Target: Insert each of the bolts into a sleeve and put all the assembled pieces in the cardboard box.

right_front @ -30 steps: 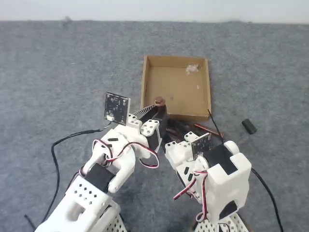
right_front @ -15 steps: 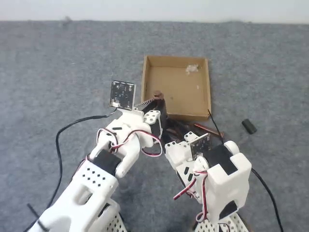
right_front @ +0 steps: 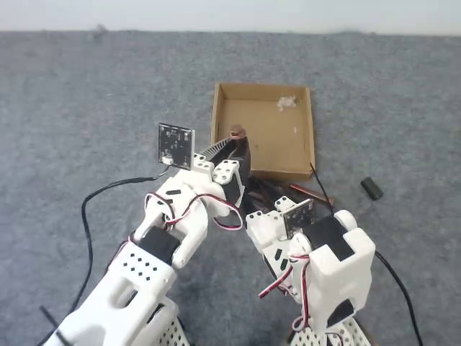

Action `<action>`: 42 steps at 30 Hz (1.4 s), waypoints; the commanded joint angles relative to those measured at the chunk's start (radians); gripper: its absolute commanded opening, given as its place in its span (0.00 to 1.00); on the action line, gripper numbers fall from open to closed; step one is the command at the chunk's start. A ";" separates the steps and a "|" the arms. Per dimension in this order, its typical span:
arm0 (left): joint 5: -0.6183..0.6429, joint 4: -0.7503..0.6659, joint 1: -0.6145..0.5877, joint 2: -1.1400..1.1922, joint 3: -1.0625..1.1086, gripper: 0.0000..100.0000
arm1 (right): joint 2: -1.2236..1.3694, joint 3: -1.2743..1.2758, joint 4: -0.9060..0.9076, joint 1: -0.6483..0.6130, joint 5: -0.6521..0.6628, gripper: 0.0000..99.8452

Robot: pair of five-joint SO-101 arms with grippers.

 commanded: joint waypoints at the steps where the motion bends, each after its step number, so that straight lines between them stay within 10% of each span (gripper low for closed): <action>1: 0.003 -0.034 -0.009 -0.037 -0.018 0.01 | -0.005 0.023 -0.027 -0.010 0.018 0.00; 42: 0.044 0.000 -0.015 -0.023 0.005 0.01 | -0.013 0.025 -0.008 -0.010 0.018 0.01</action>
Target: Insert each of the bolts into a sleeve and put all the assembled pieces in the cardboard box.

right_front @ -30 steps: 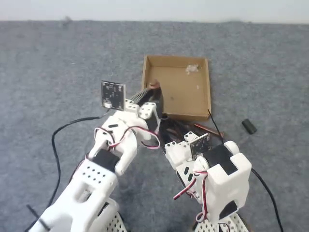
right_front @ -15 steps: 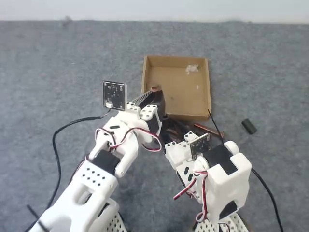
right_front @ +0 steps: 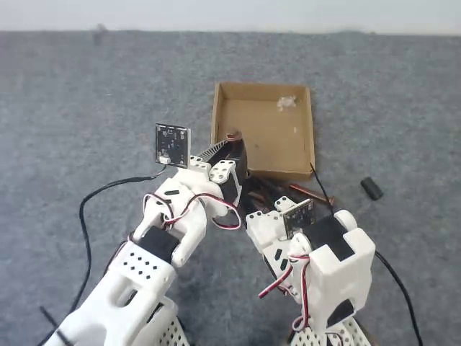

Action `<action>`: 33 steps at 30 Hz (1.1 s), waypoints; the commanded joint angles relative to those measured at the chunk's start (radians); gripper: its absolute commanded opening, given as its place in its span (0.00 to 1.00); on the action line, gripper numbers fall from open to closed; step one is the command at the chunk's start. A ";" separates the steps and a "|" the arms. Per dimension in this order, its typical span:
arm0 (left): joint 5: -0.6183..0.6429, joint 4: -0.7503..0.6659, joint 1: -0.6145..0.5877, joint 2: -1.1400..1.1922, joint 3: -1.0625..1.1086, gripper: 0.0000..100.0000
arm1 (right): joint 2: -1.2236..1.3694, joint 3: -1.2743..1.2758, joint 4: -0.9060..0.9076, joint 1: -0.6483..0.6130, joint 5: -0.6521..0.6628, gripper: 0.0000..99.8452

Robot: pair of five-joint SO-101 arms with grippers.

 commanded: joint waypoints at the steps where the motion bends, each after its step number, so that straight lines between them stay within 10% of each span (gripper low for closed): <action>1: 0.008 -0.003 0.006 -0.037 -0.013 0.01 | -0.013 0.025 -0.008 -0.012 0.015 0.01; 33: -0.028 -0.083 0.015 0.173 -0.059 0.01 | -0.010 0.025 -0.007 -0.015 0.017 0.01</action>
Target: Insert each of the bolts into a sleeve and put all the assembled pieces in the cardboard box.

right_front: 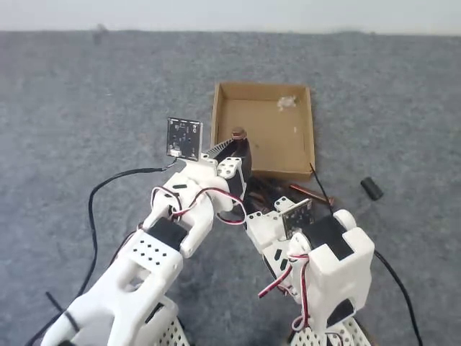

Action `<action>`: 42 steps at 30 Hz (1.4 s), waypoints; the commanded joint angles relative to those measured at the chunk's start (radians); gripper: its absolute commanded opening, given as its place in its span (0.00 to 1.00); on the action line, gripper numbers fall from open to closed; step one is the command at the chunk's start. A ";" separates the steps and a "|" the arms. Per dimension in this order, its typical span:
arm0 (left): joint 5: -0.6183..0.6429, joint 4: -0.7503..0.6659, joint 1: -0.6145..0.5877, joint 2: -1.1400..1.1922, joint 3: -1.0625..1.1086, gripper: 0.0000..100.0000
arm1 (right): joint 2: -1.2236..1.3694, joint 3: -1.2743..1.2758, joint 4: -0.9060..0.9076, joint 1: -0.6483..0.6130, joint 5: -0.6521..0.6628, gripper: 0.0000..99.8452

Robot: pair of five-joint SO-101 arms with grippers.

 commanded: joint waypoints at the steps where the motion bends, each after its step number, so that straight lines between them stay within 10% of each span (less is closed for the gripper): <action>1: -0.012 -0.020 0.002 0.008 -0.021 0.01 | -0.012 0.025 -0.007 -0.013 0.014 0.01; 42: -0.264 0.121 0.003 0.015 0.077 0.02 | -0.013 0.025 -0.007 -0.005 0.014 0.01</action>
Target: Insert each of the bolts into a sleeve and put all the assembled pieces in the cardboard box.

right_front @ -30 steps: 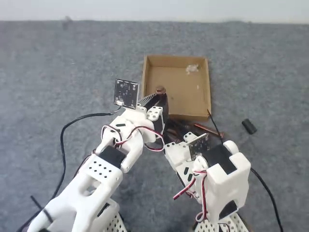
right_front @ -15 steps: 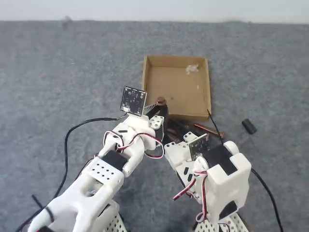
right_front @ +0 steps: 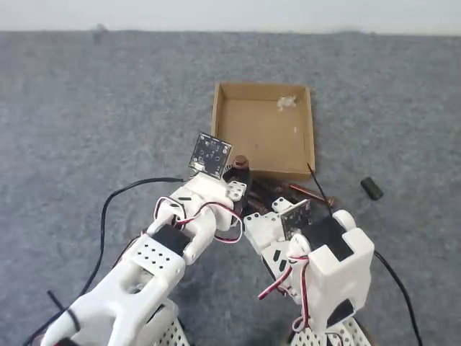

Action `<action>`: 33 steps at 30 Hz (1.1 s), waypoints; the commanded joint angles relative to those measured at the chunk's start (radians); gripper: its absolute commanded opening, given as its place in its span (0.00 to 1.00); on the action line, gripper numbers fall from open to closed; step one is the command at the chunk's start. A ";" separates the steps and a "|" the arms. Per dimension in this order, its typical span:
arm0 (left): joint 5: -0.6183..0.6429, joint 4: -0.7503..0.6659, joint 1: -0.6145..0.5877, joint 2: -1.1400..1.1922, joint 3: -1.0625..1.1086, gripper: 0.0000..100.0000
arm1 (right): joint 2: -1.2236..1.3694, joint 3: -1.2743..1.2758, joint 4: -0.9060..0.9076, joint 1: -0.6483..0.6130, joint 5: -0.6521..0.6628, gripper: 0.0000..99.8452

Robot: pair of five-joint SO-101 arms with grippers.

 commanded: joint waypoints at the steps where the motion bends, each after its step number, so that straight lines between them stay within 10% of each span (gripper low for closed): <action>1: -0.021 0.017 -0.011 0.000 0.005 0.02 | -0.013 0.025 -0.007 -0.001 0.011 0.01; 10: -0.014 0.018 -0.014 -0.003 0.038 0.39 | -0.013 0.020 -0.007 0.012 0.011 0.01; 33: 0.132 0.034 -0.141 -0.313 0.042 0.40 | -0.013 0.017 0.001 0.012 0.009 0.01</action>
